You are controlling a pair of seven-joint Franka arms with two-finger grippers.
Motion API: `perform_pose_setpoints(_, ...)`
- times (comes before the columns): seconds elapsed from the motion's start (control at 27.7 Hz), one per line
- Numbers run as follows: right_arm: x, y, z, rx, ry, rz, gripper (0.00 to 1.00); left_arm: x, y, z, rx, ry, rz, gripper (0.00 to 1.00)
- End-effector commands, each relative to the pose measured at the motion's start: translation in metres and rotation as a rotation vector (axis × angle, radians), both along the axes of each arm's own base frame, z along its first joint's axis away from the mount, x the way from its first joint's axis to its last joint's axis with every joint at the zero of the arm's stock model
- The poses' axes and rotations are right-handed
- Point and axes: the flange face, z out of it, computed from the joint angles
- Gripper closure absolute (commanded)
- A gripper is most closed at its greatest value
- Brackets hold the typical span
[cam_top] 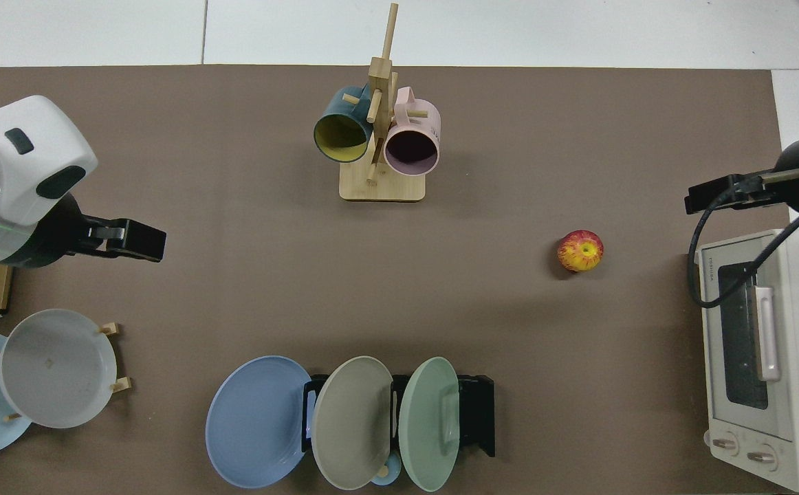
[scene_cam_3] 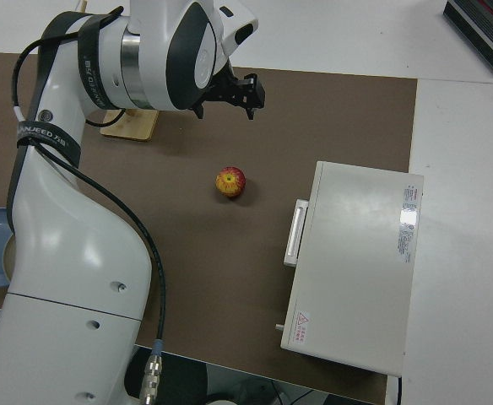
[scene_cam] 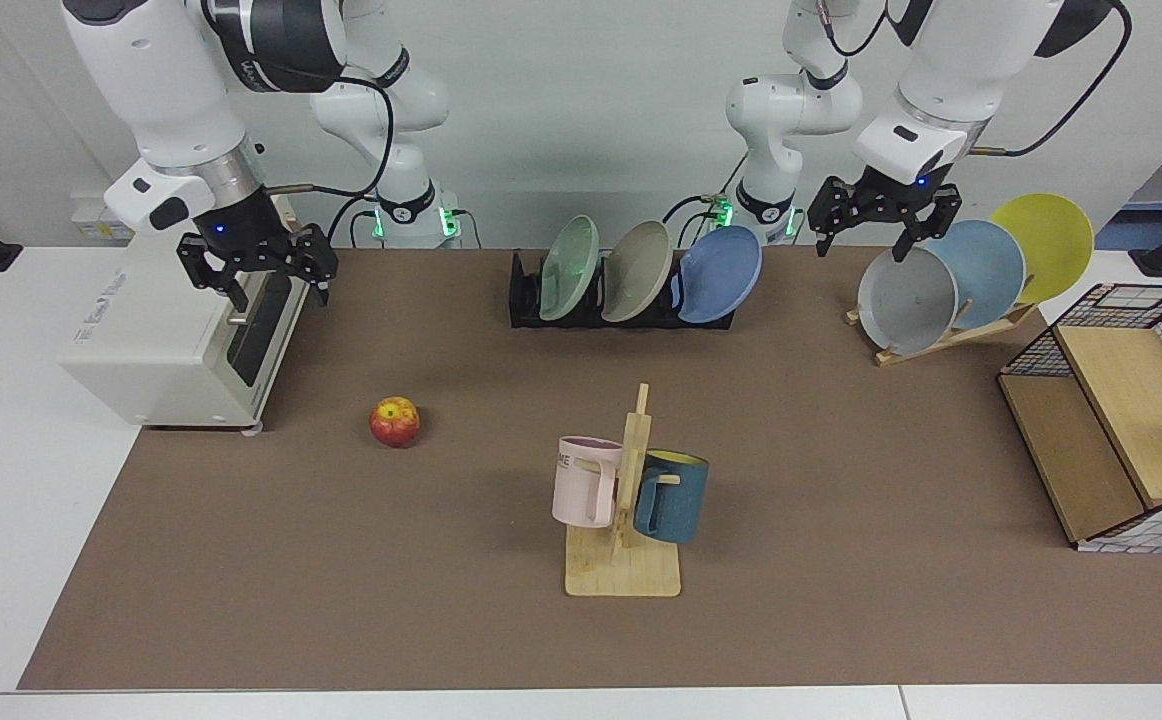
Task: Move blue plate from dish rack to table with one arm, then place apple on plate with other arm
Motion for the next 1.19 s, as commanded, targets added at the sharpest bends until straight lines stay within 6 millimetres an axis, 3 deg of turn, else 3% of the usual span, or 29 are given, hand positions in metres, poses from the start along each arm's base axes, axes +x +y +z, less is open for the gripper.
perform_pose_setpoints(0.0,-0.001,0.001,0.003,0.000,-0.005,-0.015,0.00,0.000,0.002,0.000,-0.018,-0.001,-0.008,0.00)
perform_pose_setpoints(0.4,-0.001,0.004,-0.002,0.000,0.029,-0.011,0.00,0.000,0.001,0.001,-0.017,-0.003,-0.005,0.00)
perform_pose_setpoints(0.65,0.007,0.025,-0.009,0.001,0.028,-0.009,0.00,-0.003,0.004,0.001,-0.012,0.013,0.003,0.00)
perform_pose_setpoints(0.9,0.027,0.052,-0.032,-0.002,0.015,-0.005,0.00,-0.005,-0.001,0.000,-0.011,0.021,-0.003,0.00)
perform_pose_setpoints(1.15,0.046,0.091,-0.081,0.002,-0.025,-0.011,0.00,-0.009,0.000,-0.003,-0.007,0.038,-0.005,0.00)
